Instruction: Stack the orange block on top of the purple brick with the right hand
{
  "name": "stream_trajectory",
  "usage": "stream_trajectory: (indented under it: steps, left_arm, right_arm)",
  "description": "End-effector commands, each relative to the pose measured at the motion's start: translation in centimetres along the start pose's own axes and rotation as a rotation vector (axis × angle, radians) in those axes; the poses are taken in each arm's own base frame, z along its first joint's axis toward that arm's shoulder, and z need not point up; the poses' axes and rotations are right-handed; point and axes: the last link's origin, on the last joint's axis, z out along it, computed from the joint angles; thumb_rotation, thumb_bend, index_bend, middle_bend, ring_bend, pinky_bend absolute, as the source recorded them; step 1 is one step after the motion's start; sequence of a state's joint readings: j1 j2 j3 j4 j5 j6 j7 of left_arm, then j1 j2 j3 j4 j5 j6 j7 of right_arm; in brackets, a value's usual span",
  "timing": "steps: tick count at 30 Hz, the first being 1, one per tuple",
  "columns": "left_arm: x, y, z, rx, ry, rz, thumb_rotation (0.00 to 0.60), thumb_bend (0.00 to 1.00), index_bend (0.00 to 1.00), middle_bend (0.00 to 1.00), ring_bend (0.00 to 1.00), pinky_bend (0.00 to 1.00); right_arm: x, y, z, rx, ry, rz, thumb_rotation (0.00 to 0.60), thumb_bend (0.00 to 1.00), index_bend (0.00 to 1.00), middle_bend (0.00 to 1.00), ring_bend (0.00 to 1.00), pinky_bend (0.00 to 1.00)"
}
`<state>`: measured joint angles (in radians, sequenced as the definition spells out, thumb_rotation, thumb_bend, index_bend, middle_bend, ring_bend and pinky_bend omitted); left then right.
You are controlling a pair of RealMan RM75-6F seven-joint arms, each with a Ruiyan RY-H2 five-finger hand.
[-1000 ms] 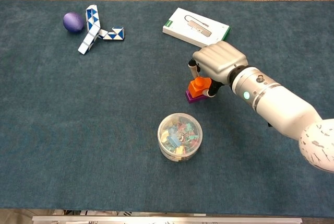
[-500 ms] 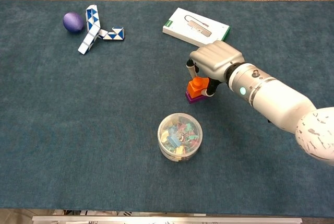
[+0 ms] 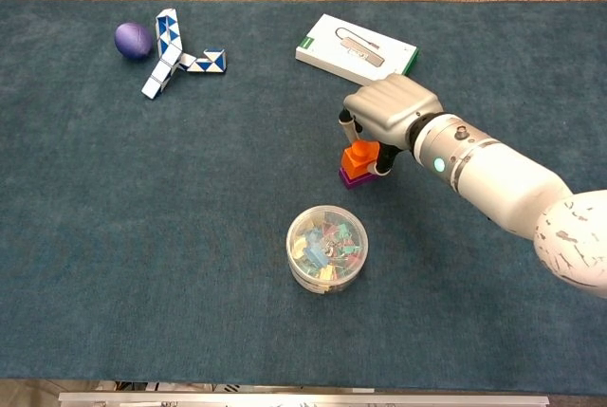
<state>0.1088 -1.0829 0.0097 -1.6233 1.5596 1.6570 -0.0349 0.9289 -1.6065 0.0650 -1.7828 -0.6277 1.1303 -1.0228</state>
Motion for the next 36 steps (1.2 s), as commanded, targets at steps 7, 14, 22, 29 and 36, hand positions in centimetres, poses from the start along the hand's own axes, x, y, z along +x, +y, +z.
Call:
stream_trajectory:
  steps: [7, 14, 22, 29, 36]
  left_arm:
    - [-0.02, 0.01, 0.02, -0.001, 0.000, 0.000, 0.600, 0.24, 0.33, 0.33, 0.29, 0.18]
    - [-0.02, 0.00, -0.04, 0.001, -0.001, 0.000, 0.600, 0.24, 0.33, 0.33, 0.29, 0.18]
    - [-0.05, -0.05, -0.05, 0.001, -0.001, 0.000, 0.600, 0.24, 0.33, 0.33, 0.29, 0.18]
    - [-0.07, -0.07, -0.03, 0.002, -0.001, 0.001, 0.600, 0.24, 0.33, 0.33, 0.29, 0.18]
    - [-0.11, -0.08, -0.05, 0.003, -0.002, 0.001, 0.600, 0.24, 0.33, 0.33, 0.29, 0.18]
  right_arm:
    - [-0.01, 0.04, 0.01, 0.002, -0.003, -0.019, 0.600, 0.36, 0.62, 0.40, 0.26, 0.30]
    - [-0.08, -0.03, -0.01, 0.005, -0.007, -0.029, 0.600, 0.36, 0.62, 0.40, 0.26, 0.30]
    - [-0.29, -0.01, -0.01, 0.006, -0.009, -0.029, 0.600, 0.36, 0.62, 0.40, 0.26, 0.30]
    - [-0.52, 0.08, 0.12, 0.005, -0.015, -0.038, 0.600, 0.36, 0.62, 0.40, 0.26, 0.30]
    - [-0.66, 0.07, 0.14, 0.007, -0.021, -0.044, 0.600, 0.36, 0.62, 0.40, 0.26, 0.30]
